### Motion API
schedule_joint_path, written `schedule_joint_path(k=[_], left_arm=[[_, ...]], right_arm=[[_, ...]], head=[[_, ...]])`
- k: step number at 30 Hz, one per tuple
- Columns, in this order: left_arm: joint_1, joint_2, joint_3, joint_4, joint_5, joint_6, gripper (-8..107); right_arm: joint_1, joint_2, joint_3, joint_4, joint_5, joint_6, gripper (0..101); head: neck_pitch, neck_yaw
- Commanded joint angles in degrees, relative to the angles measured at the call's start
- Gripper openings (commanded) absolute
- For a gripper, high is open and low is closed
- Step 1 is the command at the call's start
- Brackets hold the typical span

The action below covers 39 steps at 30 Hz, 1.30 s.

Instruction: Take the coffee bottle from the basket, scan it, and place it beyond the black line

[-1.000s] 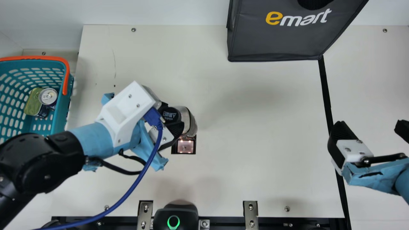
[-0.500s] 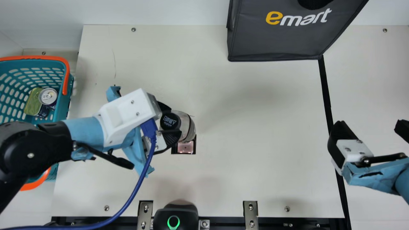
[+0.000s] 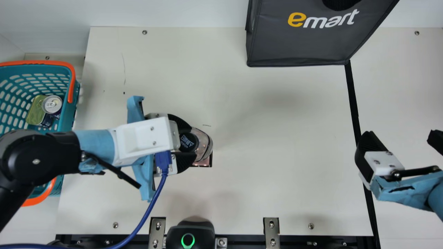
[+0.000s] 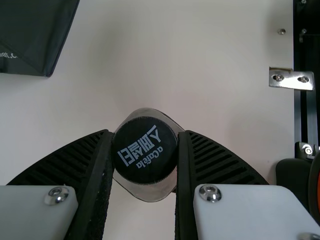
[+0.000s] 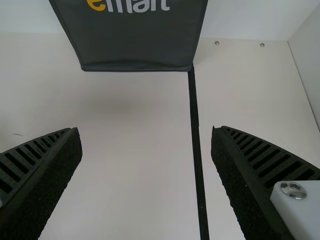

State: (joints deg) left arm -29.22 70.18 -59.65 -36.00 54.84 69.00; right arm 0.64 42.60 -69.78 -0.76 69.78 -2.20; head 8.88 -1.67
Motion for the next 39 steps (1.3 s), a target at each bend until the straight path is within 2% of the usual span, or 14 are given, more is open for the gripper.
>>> schedule_joint_path(k=[1,19,31,39], left_arm=[[-0.1,0.4,0.1,-0.1,0.4,1.6,10],[-0.6,4.3,0.2,-0.2,3.9,9.5,10],[-0.3,5.8,1.4,-1.2,3.9,11.5,10],[-0.3,6.1,2.1,-1.8,3.2,12.0,37]], right_arm=[[0.0,0.0,0.0,0.0,0.0,0.0,91],[0.0,0.0,0.0,0.0,0.0,0.0,91],[0.0,0.0,0.0,0.0,0.0,0.0,91],[0.0,0.0,0.0,0.0,-0.1,0.0,91]], head=[[-1.0,0.1],[-1.0,0.1],[-1.0,0.1],[-1.0,0.1]])
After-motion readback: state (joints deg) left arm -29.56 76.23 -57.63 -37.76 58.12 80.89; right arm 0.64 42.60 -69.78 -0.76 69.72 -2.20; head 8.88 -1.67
